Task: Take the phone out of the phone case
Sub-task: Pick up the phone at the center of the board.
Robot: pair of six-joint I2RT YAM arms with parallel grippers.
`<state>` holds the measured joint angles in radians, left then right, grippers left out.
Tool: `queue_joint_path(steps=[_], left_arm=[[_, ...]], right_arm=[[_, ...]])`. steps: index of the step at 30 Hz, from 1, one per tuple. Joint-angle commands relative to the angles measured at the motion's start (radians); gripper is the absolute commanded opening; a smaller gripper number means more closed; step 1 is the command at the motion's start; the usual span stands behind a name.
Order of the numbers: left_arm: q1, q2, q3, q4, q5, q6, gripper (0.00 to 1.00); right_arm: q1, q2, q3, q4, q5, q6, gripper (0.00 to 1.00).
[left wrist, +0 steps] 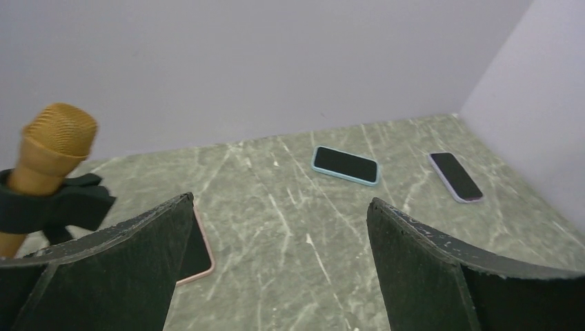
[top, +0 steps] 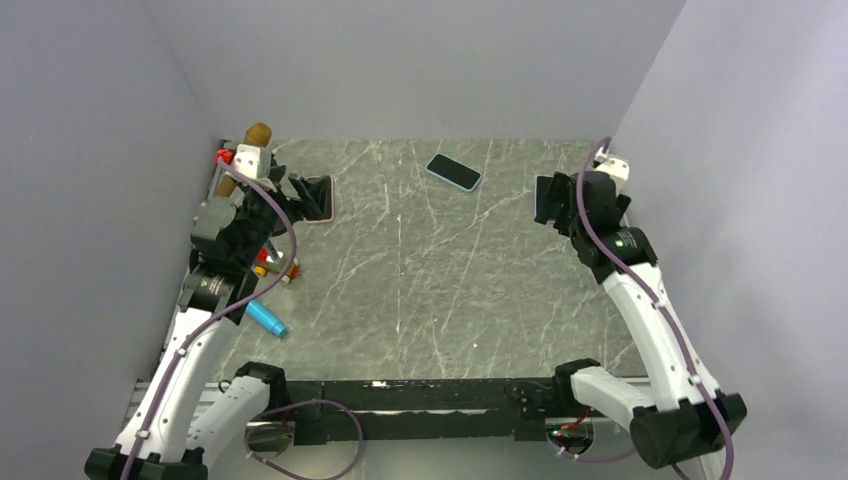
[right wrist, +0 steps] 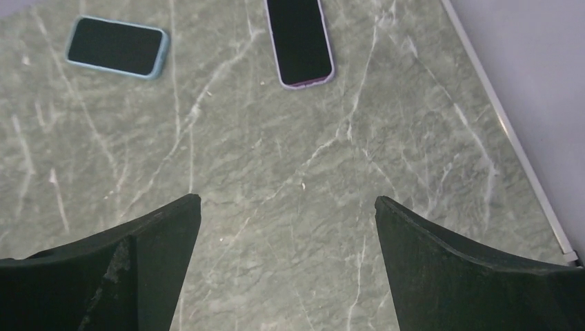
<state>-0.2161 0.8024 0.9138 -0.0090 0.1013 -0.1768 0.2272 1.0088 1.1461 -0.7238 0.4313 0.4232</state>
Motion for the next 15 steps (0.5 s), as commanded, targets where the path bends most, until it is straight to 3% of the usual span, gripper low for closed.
queue_joint_path(steps=[1, 8, 15], left_arm=[[-0.004, 0.035, -0.001, 0.09, 0.147, -0.081, 0.99], [-0.016, 0.093, -0.001, 0.12, 0.285, -0.111, 0.99], [-0.035, 0.106, -0.011, 0.145, 0.333, -0.113, 0.99]], right_arm=[[-0.03, 0.094, -0.031, 0.163, -0.009, 0.024, 1.0], [-0.141, 0.421, 0.019, 0.304, -0.126, -0.01, 1.0], [-0.188, 0.769, 0.246, 0.312, -0.208, -0.149, 0.99]])
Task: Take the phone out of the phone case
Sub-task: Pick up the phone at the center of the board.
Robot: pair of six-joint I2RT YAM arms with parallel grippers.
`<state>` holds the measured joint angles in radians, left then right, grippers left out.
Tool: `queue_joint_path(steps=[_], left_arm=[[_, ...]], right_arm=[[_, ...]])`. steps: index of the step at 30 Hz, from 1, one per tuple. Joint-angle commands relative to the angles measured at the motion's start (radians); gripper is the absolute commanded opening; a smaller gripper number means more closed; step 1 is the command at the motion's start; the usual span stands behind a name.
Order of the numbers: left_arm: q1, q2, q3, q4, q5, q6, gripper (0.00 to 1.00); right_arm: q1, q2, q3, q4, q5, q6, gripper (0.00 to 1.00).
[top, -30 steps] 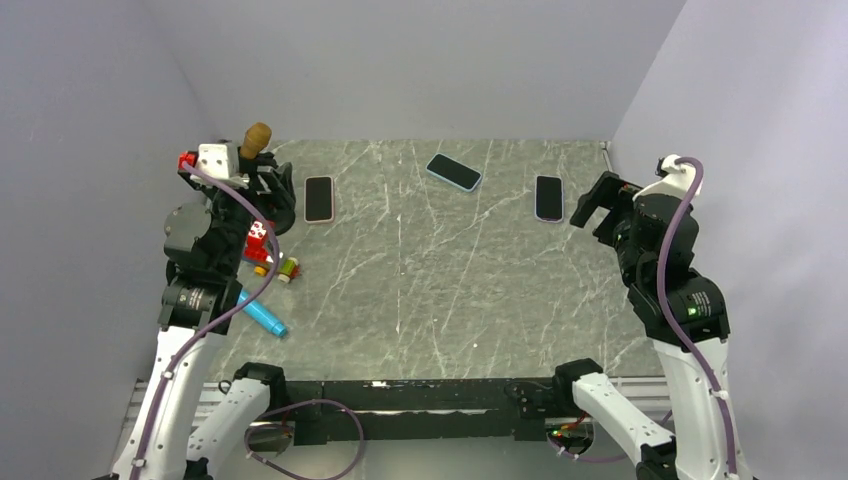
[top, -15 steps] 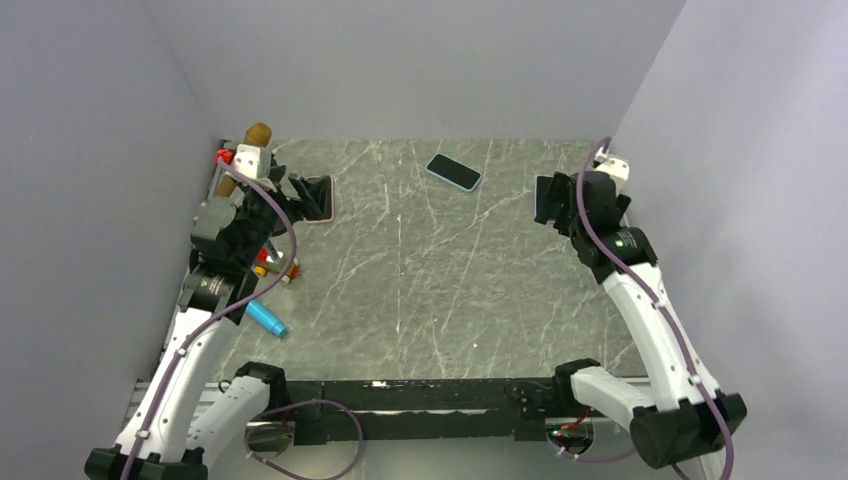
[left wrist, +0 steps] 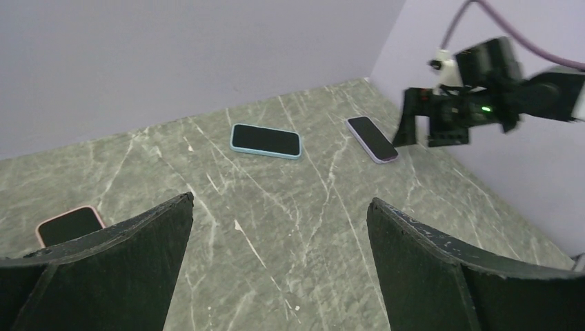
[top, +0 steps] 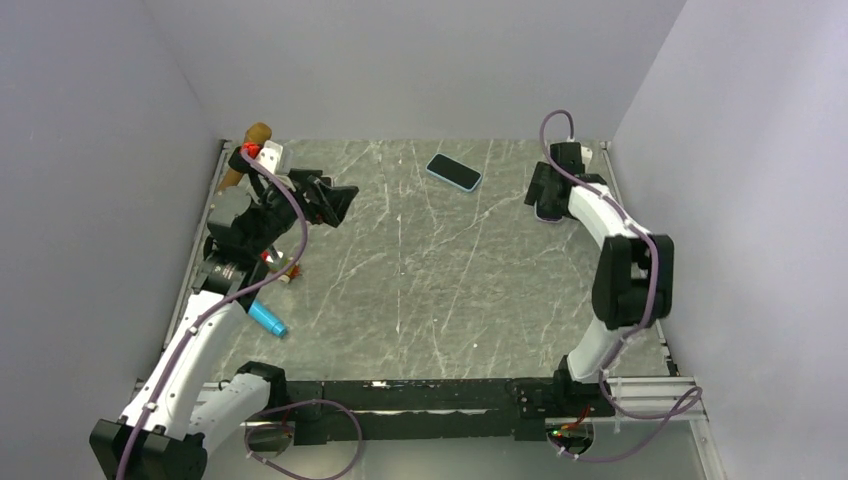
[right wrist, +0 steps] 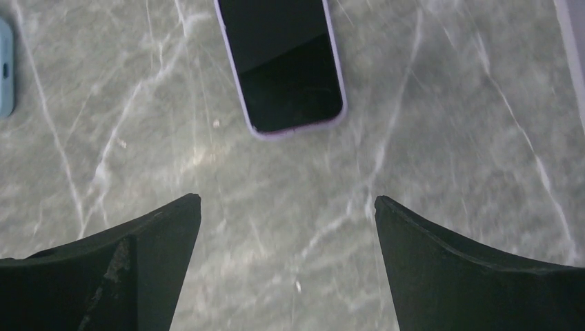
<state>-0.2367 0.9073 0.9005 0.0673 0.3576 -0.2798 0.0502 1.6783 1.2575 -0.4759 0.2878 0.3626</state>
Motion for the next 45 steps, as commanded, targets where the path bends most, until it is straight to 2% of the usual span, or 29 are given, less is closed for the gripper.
queue_joint_path(steps=[1, 7, 15, 26, 29, 34, 39, 41, 45], left_arm=[[-0.02, 0.001, 0.0, 0.07, 0.079, -0.005, 0.99], [-0.046, 0.022, 0.005, 0.06, 0.085, -0.001, 0.99], [-0.077, 0.042, 0.013, 0.057, 0.105, -0.002, 0.99], [-0.107, 0.078, 0.022, 0.049, 0.135, -0.016, 0.99], [-0.107, 0.085, 0.024, 0.052, 0.143, -0.027, 0.99], [-0.108, 0.09, 0.022, 0.055, 0.151, -0.038, 0.99], [-0.108, 0.096, 0.023, 0.051, 0.146, -0.044, 0.99], [-0.108, 0.104, 0.032, 0.038, 0.143, -0.051, 0.99], [-0.108, 0.115, 0.042, 0.021, 0.137, -0.058, 0.99]], right_arm=[[-0.013, 0.133, 0.163, 0.064, -0.062, -0.098, 0.99], [-0.022, 0.315, 0.31, 0.08, -0.047, -0.178, 1.0], [-0.027, 0.55, 0.531, 0.0, 0.016, -0.26, 1.0], [-0.034, 0.66, 0.602, -0.028, 0.137, -0.309, 1.0], [-0.044, 0.657, 0.585, -0.022, 0.04, -0.308, 1.0], [-0.126, 0.698, 0.633, -0.101, -0.215, -0.25, 1.0], [-0.145, 0.742, 0.673, -0.163, -0.308, -0.219, 0.99], [-0.145, 0.766, 0.706, -0.196, -0.331, -0.213, 0.93], [-0.14, 0.789, 0.733, -0.224, -0.333, -0.215, 0.69]])
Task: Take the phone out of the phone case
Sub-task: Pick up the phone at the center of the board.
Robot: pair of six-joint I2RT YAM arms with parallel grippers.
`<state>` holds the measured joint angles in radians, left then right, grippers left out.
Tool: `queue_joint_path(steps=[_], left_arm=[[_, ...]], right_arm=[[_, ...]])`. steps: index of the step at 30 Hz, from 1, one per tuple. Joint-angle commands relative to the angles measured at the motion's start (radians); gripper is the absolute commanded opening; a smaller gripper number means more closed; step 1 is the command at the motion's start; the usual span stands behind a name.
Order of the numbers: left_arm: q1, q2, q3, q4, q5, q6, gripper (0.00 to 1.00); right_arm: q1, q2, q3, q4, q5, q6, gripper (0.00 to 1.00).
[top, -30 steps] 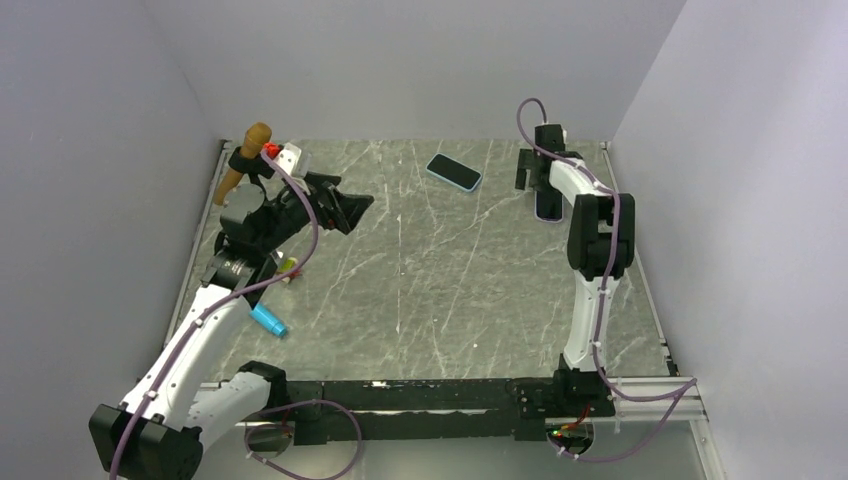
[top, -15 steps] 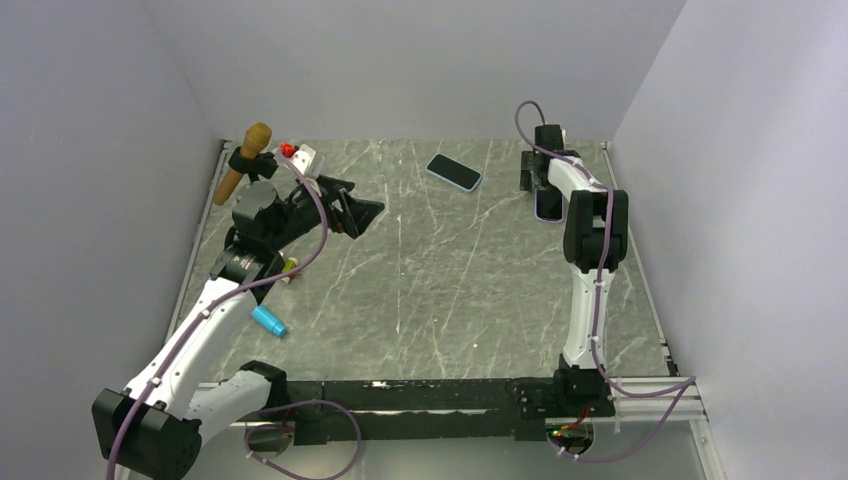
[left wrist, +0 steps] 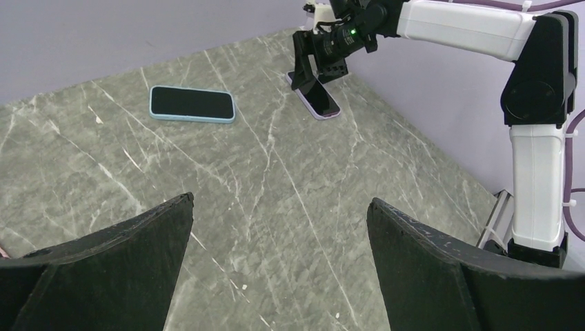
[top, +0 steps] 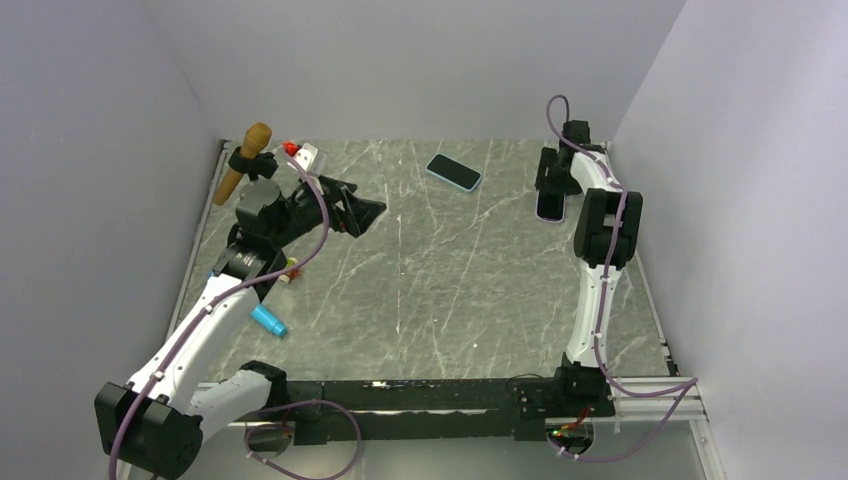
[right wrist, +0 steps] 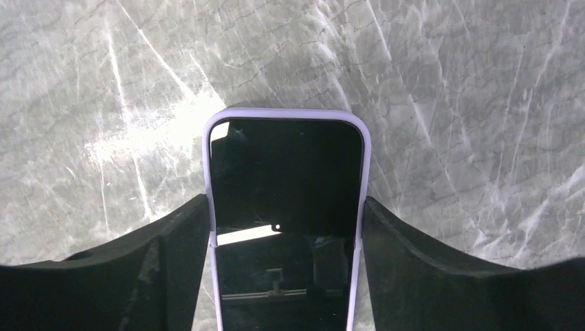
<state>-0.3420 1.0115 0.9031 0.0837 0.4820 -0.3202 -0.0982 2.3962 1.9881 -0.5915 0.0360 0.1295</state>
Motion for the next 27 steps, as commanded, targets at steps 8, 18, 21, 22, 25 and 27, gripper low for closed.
queue_joint_path(steps=[8, 18, 21, 22, 25, 27], left_arm=[[-0.003, 0.052, 0.039, 0.013, 0.033, -0.051, 0.99], [-0.003, 0.123, 0.046, 0.002, 0.059, -0.103, 0.99], [-0.003, 0.127, 0.046, 0.012, 0.071, -0.12, 0.99], [-0.003, 0.127, 0.043, 0.016, 0.072, -0.125, 0.99], [-0.003, 0.133, 0.039, 0.026, 0.078, -0.144, 0.99], [-0.003, 0.139, 0.035, 0.033, 0.08, -0.158, 0.99]], right_arm=[[0.042, -0.105, -0.244, 0.121, -0.165, 0.019, 0.21], [0.115, -0.506, -0.758, 0.561, -0.289, 0.067, 0.0], [0.165, -0.583, -0.846, 0.587, -0.279, 0.07, 0.0], [0.185, -0.606, -0.873, 0.587, -0.269, 0.075, 0.0], [0.257, -0.674, -0.941, 0.643, -0.227, 0.091, 0.0], [0.306, -0.721, -0.988, 0.673, -0.194, 0.119, 0.0]])
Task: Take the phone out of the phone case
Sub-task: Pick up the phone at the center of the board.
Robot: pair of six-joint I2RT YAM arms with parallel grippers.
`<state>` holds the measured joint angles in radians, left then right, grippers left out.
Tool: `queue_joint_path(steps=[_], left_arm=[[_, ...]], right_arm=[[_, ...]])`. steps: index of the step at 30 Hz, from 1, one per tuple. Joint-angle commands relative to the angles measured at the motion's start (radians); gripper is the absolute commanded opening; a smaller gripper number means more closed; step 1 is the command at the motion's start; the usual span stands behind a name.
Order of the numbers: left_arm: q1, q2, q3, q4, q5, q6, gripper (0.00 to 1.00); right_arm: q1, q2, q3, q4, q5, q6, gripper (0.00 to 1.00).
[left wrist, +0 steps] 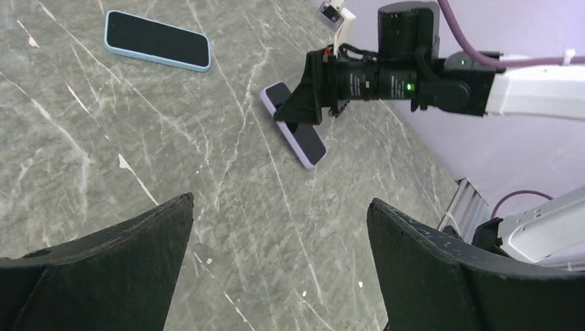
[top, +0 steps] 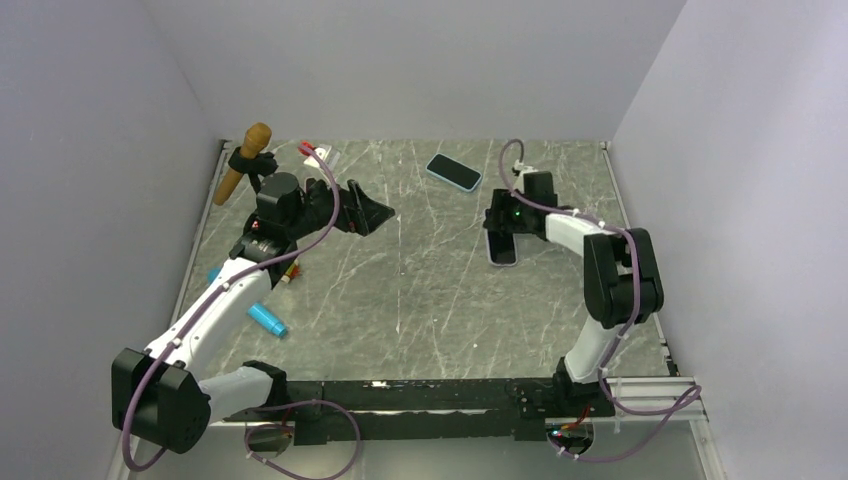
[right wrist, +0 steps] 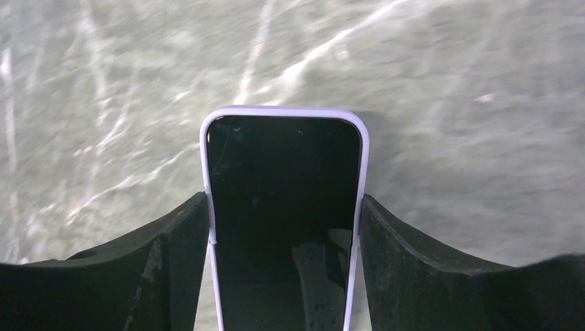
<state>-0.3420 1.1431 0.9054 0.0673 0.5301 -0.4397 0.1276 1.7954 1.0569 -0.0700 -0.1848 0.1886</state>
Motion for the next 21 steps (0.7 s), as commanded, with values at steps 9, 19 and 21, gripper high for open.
queue_joint_path(steps=[9, 19, 21], left_arm=[[0.036, 0.115, 0.046, 0.002, 0.053, -0.149, 0.87], [0.009, 0.197, 0.057, -0.029, 0.07, -0.16, 0.96], [-0.016, 0.204, 0.067, -0.055, 0.046, -0.138, 0.99]], right_arm=[[0.313, -0.374, -0.334, 0.458, 0.132, 0.18, 0.0], [0.567, -0.476, -0.394, 0.614, 0.279, 0.14, 0.0], [0.605, -0.473, -0.389, 0.638, 0.296, 0.143, 0.0]])
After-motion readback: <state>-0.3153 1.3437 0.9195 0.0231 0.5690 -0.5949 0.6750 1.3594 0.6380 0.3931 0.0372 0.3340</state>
